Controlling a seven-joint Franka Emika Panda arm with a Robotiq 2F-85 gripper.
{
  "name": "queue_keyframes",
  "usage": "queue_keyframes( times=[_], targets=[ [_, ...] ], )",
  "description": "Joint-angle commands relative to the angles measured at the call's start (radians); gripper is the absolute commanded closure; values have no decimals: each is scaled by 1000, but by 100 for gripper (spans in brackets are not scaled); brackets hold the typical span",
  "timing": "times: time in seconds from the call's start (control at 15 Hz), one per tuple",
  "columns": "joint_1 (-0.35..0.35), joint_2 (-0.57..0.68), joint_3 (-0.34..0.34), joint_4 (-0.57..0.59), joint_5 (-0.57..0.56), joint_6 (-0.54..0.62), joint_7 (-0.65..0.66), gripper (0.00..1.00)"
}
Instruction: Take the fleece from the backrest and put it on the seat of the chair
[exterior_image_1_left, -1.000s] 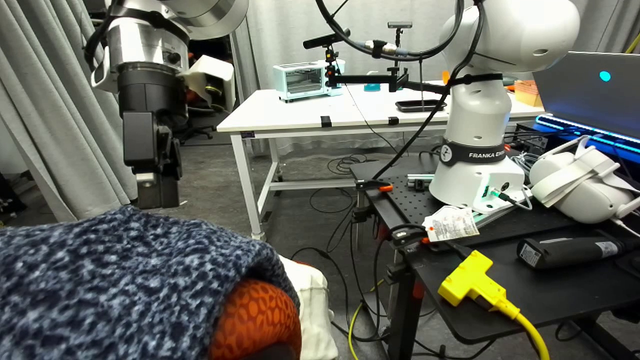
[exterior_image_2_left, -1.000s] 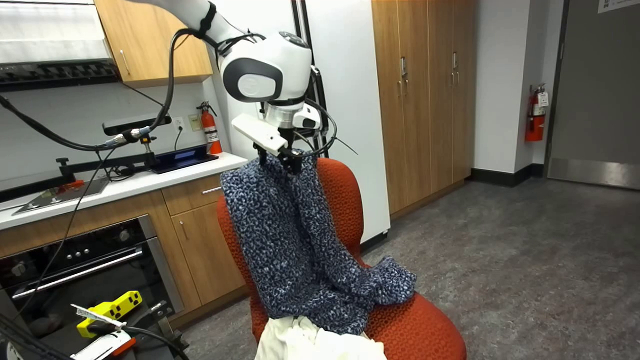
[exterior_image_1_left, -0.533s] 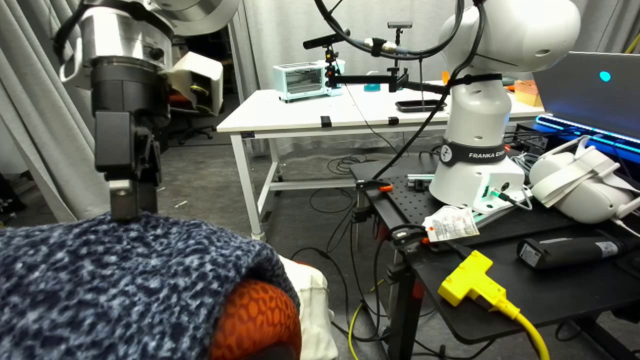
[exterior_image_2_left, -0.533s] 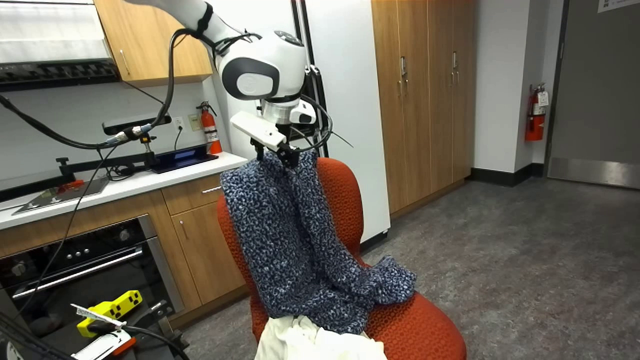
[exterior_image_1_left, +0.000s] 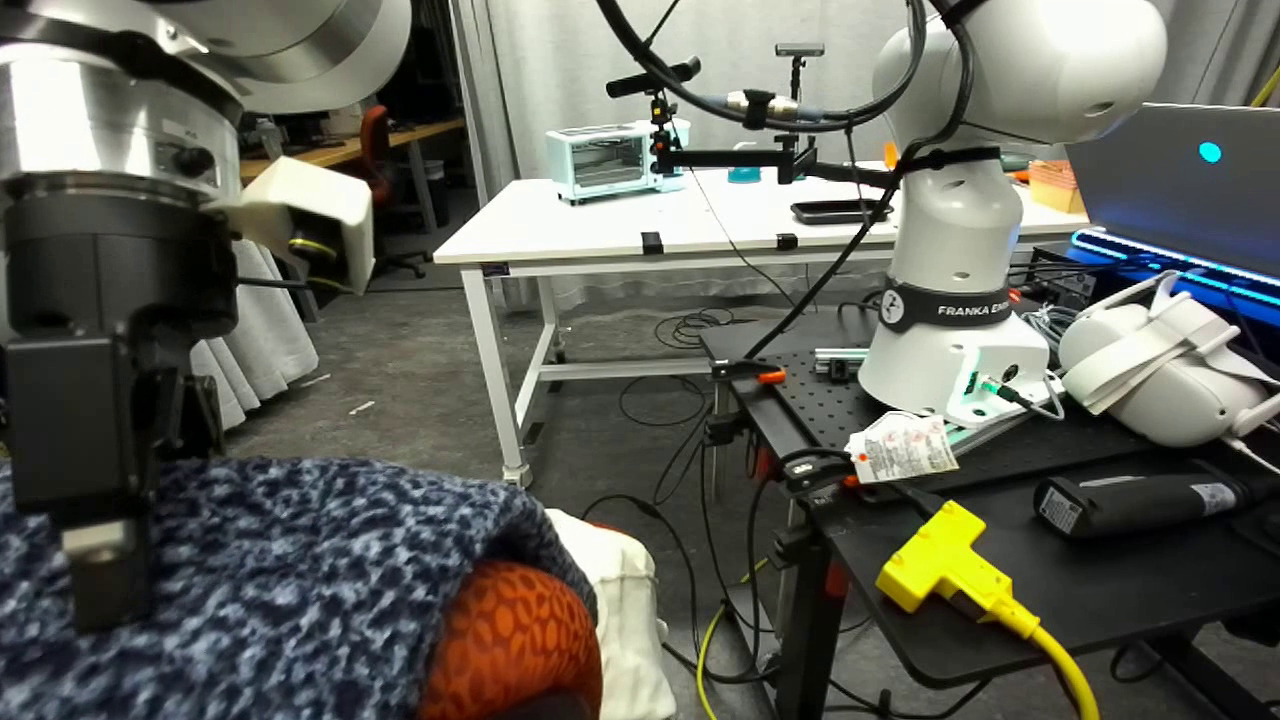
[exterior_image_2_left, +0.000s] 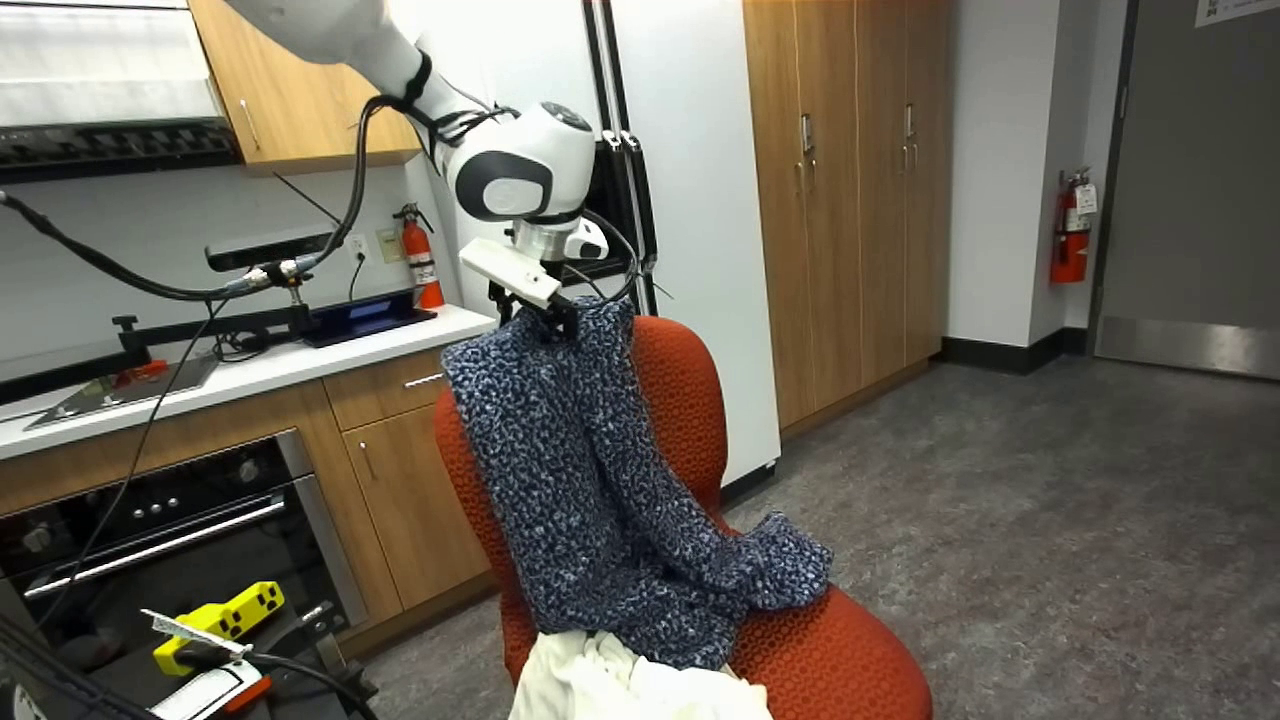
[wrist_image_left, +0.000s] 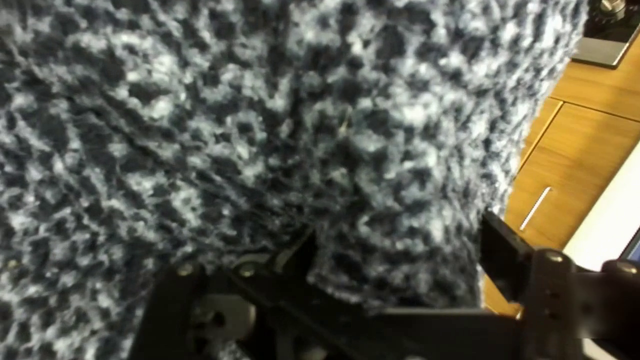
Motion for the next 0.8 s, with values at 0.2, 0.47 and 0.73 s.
queue_keyframes(
  times=[0.2, 0.47, 0.73],
  targets=[
    [-3, 109, 18, 120, -29, 25, 49, 70],
    [5, 122, 16, 146, -51, 74, 67, 99],
    [-47, -19, 42, 14, -8, 130, 26, 99]
  ],
)
